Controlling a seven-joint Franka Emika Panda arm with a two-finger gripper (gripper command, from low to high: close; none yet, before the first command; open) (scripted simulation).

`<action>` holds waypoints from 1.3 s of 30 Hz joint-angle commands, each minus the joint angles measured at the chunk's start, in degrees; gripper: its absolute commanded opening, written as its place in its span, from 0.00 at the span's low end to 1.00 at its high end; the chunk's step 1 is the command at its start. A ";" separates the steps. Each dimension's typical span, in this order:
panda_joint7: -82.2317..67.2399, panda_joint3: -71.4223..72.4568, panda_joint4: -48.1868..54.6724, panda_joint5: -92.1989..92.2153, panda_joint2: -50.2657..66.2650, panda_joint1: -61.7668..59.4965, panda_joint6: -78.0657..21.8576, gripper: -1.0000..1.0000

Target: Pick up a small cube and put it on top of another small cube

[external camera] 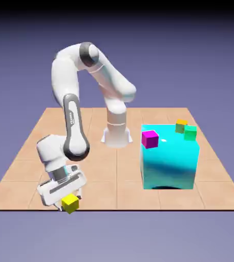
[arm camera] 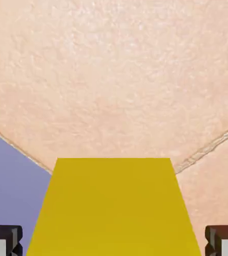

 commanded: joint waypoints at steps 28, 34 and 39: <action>-10.68 9.85 -2.33 3.78 -52.72 38.41 -60.26 0.00; -11.71 13.66 -8.70 5.50 -49.08 40.13 -49.69 1.00; -10.74 10.07 -2.70 3.88 -52.50 38.51 -59.65 1.00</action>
